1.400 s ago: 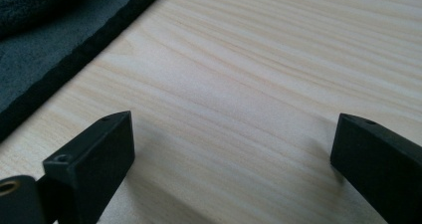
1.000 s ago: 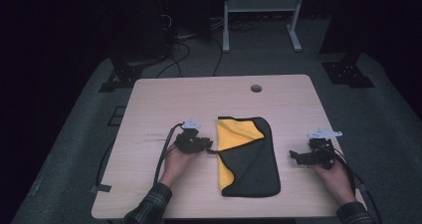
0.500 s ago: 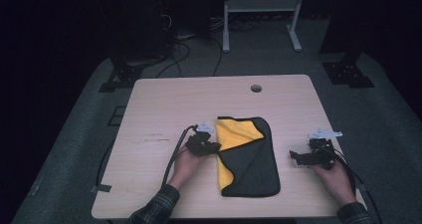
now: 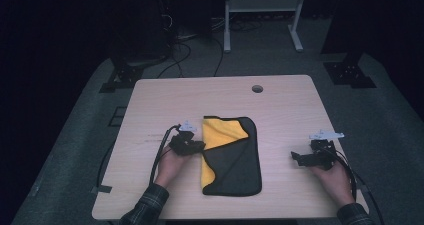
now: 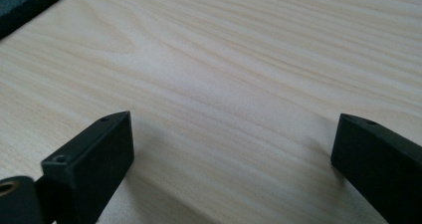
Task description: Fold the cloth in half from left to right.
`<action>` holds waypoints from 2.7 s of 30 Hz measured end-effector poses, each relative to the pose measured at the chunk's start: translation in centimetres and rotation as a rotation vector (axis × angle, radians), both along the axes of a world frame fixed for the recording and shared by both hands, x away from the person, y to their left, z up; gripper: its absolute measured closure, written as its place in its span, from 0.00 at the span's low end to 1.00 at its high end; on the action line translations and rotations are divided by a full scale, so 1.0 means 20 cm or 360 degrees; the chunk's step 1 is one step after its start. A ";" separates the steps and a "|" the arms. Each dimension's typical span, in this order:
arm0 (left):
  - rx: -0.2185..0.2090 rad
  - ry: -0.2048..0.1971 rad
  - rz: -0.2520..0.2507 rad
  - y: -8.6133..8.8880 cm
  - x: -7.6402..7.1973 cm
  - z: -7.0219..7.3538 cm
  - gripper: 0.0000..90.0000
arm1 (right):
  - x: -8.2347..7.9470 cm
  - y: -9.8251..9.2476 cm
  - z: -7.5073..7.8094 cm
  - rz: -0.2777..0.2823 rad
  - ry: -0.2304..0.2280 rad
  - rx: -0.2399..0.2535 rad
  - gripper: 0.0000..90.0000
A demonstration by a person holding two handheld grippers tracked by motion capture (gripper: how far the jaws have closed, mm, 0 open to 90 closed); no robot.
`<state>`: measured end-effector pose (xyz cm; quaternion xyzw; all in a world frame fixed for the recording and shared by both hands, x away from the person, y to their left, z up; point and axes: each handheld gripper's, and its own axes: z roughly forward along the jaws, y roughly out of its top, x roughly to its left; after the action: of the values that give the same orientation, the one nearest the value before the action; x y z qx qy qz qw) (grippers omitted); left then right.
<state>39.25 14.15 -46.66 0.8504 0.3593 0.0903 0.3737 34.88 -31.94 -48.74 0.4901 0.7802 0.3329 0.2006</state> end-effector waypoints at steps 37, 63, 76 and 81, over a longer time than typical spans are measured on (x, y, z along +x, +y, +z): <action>0.0136 -0.0161 0.0066 0.41 -0.41 -0.08 0.00 | 0.28 0.43 0.31 0.0453 -0.0050 0.0260 0.61; 0.0130 -0.0166 0.0068 0.41 -0.40 -0.09 0.00 | 0.71 0.85 0.08 0.0556 0.0034 0.0116 0.74; 0.0132 -0.0166 0.0068 0.41 -0.40 -0.09 0.00 | 0.69 0.78 0.18 0.0487 -0.0027 0.0194 0.94; 0.0130 -0.0165 0.0071 0.41 -0.40 -0.09 0.00 | 0.69 0.70 0.19 0.0427 0.0018 0.0177 0.94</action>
<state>31.30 22.33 -48.39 0.8508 0.3544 0.1573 0.3546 48.73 -17.93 -44.94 0.3935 0.8202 0.3969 0.1224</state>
